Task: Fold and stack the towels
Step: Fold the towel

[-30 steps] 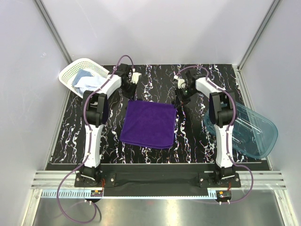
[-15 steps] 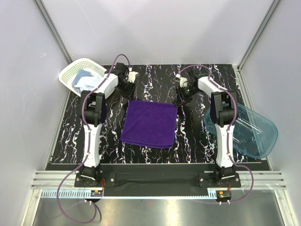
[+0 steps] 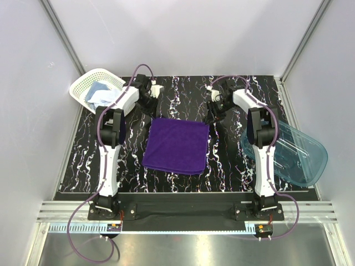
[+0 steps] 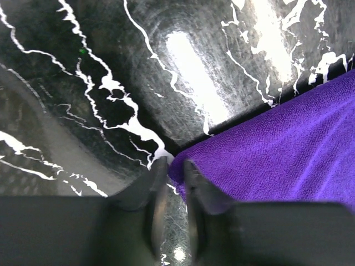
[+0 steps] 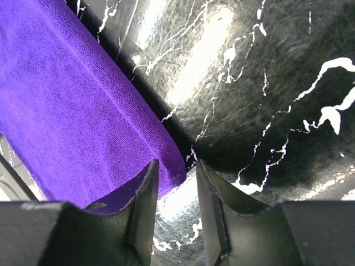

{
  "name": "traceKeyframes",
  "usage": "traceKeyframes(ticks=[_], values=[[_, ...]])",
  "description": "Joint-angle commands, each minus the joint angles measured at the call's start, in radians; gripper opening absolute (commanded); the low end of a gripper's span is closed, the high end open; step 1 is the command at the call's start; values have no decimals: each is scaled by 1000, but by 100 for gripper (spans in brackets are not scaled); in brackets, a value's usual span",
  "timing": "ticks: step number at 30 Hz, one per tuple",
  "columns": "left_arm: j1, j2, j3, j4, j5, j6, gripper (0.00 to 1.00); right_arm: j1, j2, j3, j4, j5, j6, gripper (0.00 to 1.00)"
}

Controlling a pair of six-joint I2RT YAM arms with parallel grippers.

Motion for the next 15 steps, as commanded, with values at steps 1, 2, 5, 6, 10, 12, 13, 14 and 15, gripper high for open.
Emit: traceKeyframes(ticks=[1, 2, 5, 6, 10, 12, 13, 14, 15], values=[[2, 17, 46, 2, 45, 16, 14, -6, 22, 38, -20, -35, -25, 40], [1, 18, 47, -1, 50, 17, 11, -6, 24, 41, -17, -35, -24, 38], [1, 20, 55, -9, 67, 22, 0, -6, 36, 57, -20, -38, -19, 21], [1, 18, 57, -6, 67, 15, 0, -4, 38, 61, -18, -43, -18, 17], [1, -23, 70, 2, 53, -16, 0, -4, 18, 92, -15, -14, -5, 0], [2, -55, 87, 26, 33, -59, 0, -7, -11, 119, -9, 40, 13, 0], [2, -83, 89, 39, 29, -71, 0, -10, -52, 129, 2, 57, 18, 0], [1, -135, 84, 56, 9, -87, 0, -10, -77, 144, 11, 78, 34, 0], [2, -169, 83, 92, 3, -114, 0, -15, -103, 150, 31, 122, 42, 0]])
